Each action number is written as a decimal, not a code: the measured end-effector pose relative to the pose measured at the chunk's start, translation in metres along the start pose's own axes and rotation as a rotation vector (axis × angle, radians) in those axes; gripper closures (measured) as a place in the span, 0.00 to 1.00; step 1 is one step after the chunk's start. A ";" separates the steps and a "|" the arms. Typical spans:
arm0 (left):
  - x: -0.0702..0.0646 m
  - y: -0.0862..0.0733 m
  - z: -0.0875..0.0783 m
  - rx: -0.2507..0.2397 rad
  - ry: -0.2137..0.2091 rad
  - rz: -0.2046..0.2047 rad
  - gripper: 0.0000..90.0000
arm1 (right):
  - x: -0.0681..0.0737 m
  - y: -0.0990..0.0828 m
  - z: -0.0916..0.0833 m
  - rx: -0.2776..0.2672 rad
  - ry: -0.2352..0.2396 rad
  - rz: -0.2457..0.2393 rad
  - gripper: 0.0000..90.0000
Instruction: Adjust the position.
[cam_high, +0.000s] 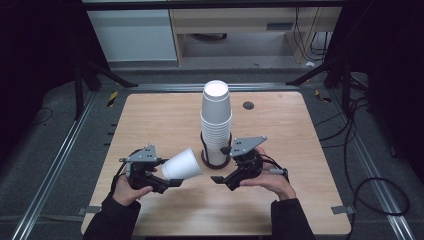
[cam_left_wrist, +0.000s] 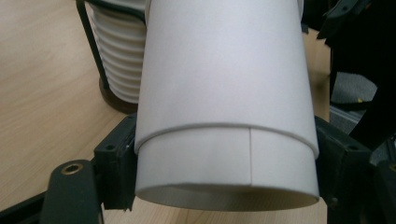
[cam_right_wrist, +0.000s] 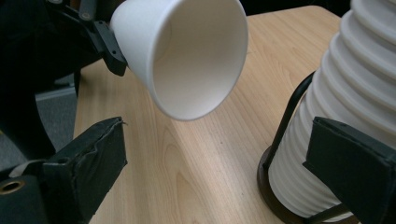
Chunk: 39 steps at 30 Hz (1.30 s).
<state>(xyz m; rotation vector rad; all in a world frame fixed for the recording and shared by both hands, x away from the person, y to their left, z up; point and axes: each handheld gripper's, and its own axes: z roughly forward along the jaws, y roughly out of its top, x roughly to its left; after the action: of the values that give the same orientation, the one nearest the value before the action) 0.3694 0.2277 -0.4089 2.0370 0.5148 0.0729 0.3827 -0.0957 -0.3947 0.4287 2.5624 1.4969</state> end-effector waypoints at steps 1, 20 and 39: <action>-0.001 0.001 -0.001 -0.009 0.002 0.005 0.25 | 0.000 -0.002 -0.001 -0.011 0.002 0.009 0.06; -0.025 0.008 0.018 0.027 -0.098 0.082 0.25 | 0.011 -0.013 0.023 -0.136 0.178 0.082 0.05; -0.032 0.009 0.025 0.052 -0.149 0.107 0.25 | 0.015 -0.011 0.042 -0.117 0.291 0.062 0.05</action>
<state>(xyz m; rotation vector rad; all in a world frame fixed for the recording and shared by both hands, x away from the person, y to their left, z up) 0.3500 0.1912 -0.4093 2.1006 0.3174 -0.0287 0.3773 -0.0608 -0.4245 0.2965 2.6744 1.8427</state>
